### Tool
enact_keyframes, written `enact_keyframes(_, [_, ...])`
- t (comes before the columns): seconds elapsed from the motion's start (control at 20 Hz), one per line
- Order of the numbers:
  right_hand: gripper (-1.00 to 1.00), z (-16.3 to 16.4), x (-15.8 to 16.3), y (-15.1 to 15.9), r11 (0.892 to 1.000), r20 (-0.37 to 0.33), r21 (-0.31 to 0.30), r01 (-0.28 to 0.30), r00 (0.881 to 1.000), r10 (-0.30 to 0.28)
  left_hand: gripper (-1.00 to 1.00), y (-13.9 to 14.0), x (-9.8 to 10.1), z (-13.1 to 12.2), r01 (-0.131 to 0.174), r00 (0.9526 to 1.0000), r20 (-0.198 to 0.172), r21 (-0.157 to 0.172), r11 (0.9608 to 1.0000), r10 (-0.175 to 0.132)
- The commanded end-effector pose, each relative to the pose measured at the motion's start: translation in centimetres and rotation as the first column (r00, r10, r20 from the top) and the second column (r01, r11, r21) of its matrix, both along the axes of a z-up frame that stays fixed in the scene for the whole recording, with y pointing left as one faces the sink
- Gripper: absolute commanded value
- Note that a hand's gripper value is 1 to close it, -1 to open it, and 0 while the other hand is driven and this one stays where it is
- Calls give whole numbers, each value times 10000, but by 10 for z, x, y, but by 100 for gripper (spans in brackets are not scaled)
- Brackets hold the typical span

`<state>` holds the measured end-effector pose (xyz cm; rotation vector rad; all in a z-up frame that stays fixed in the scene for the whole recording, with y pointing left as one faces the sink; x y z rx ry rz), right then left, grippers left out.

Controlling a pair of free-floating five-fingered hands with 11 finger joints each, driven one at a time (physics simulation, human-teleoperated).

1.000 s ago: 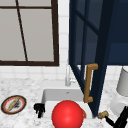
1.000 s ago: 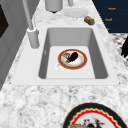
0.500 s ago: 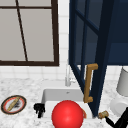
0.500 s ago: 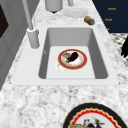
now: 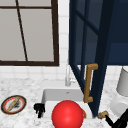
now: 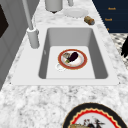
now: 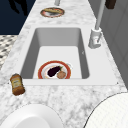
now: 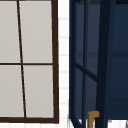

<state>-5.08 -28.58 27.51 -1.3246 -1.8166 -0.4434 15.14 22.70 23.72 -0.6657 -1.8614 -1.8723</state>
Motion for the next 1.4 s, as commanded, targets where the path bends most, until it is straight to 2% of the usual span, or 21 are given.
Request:
enact_keyframes(0.0, [-100, 0, 0, 0, 9923, -2, -14, 1240, 9923, -1240, 0, 0, 0, 0, 0, 10000, 0, 0, 10000, 0])
enact_keyframes(0.25, [-100, 6, 0, 0, 9768, 157, -114, 2139, 9768, -2137, 0, 0, 0, 0, 0, 10000, 0, 0, 10000, 0])
enact_keyframes(0.4, [-100, 13, 1, -4, 9723, -12, -301, 2320, 9727, -2321, 0, 0, 0, 0, 0, 10000, 0, 0, 10000, 0])
enact_keyframes(0.55, [-100, 7, -1, -4, 9716, -31, -1058, 2116, 9770, -2131, 0, 0, 0, 0, 0, 10000, 0, 0, 10000, 0])
enact_keyframes(0.7, [-100, 9, -6, 11, 9730, 358, -1762, 1494, 9887, -1454, 0, 0, 0, 0, 0, 10000, 0, 0, 10000, 0])
enact_keyframes(0.85, [-100, 6, -12, 21, 9646, 316, -2220, 1423, 9898, -1388, 0, 0, 0, 0, 0, 10000, 0, 0, 10000, 0])
enact_keyframes(1.1, [-100, 5, -20, 40, 9404, 217, -3226, 1074, 9941, -1061, 0, 0, 0, 0, 0, 10000, 0, 0, 10000, 0])
enact_keyframes(1.35, [-100, 4, -23, 63, 9017, -271, -4299, 469, 9975, -648, 0, 0, 0, 0, 0, 10000, 0, 0, 10000, 0])
